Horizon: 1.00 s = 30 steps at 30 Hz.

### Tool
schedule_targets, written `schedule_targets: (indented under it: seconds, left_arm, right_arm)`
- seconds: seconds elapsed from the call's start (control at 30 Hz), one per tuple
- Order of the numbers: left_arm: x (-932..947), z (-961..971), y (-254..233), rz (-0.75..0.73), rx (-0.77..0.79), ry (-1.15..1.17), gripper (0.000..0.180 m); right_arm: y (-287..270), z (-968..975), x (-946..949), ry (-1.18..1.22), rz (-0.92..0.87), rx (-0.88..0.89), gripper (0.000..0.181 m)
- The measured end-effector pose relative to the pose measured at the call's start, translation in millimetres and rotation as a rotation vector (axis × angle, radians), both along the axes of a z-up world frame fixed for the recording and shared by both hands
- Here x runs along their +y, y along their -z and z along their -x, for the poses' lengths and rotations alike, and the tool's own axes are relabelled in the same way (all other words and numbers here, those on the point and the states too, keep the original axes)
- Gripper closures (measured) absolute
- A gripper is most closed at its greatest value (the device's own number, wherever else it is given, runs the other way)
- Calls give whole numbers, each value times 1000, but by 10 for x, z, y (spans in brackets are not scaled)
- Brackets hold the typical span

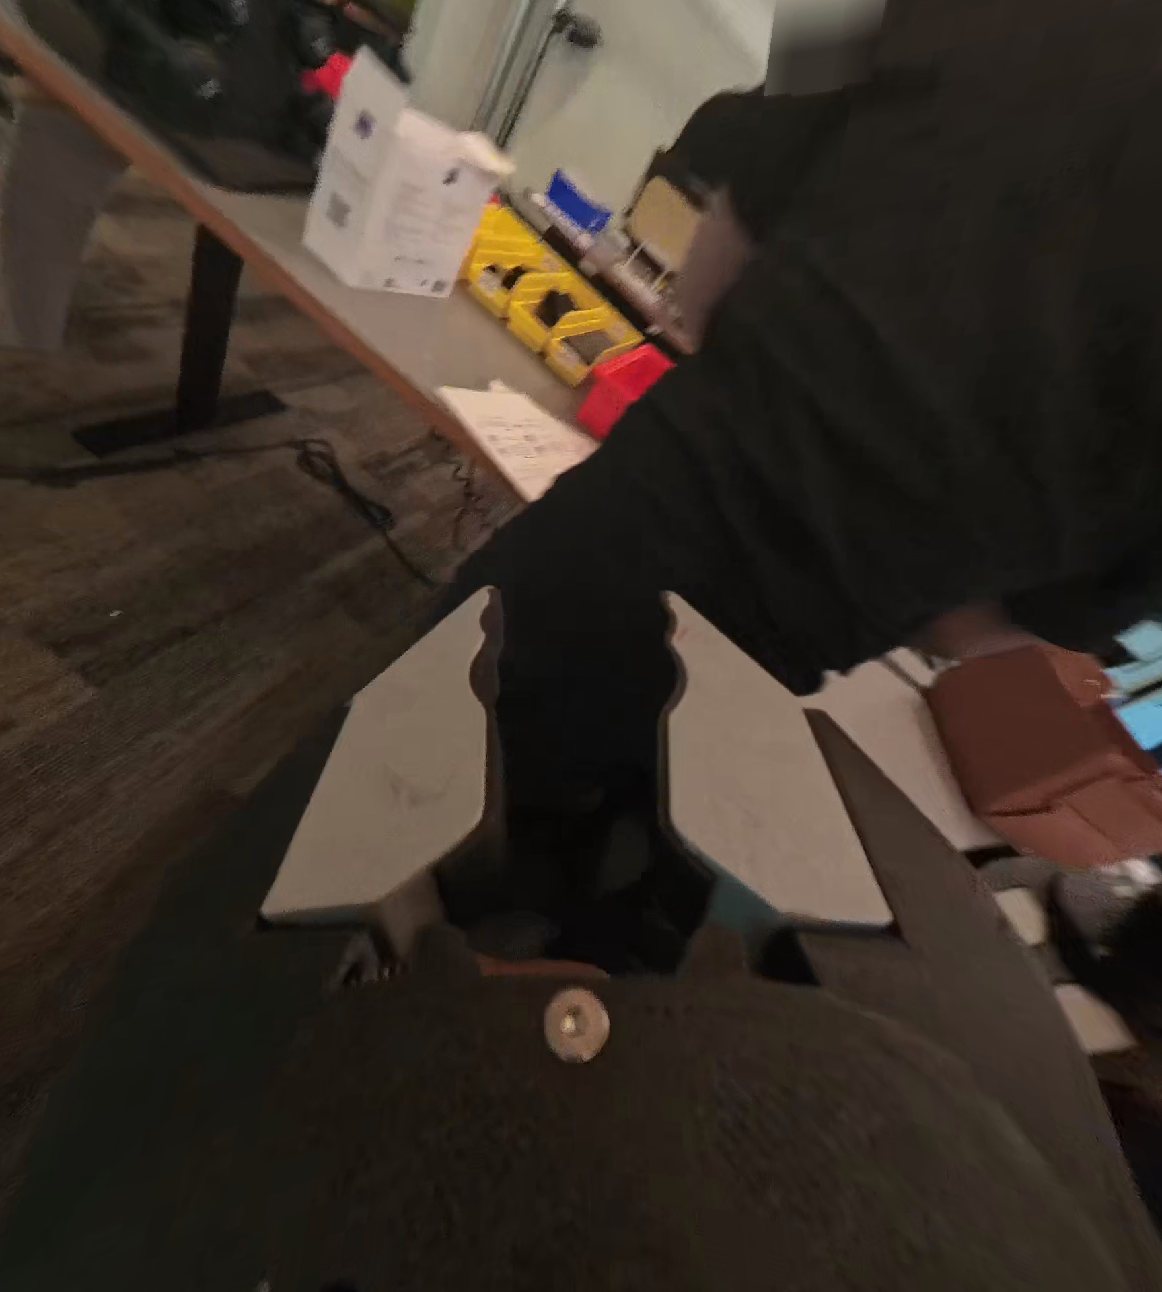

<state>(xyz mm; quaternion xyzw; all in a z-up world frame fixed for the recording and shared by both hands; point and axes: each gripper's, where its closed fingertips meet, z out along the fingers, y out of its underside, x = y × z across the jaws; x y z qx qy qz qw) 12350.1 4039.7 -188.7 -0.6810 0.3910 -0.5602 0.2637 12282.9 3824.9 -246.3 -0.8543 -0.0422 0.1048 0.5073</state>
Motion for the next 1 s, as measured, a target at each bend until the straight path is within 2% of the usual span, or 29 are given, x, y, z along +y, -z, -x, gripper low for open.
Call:
schedule_targets:
  seconds: [0.2,0.4,0.5,0.63,0.77,0.87,1.0]
  left_arm:
    - [1509,-564,1282,-61,225,-12,142]
    - [2900,-734,2857,42,419,-50,147]
    - [3403,-590,3401,170,526,-101,151]
    - [4073,-385,3669,272,617,-109,151]
    - [5066,-280,3664,184,660,-88,153]
    - [6012,-122,3681,114,689,-153,151]
    - [7140,369,3813,156,765,-341,150]
  right_arm:
    - [167,-850,851,31,40,4,169]
    - [415,-1761,2454,60,103,-93,169]
    - [441,-2114,3588,32,135,-75,169]
    - [598,-2504,5104,-85,184,-107,168]
    - [843,-2901,6436,-128,207,-83,168]
    - [1243,-3218,7412,-170,254,-102,167]
    - [1710,-3560,8932,-290,274,-126,168]
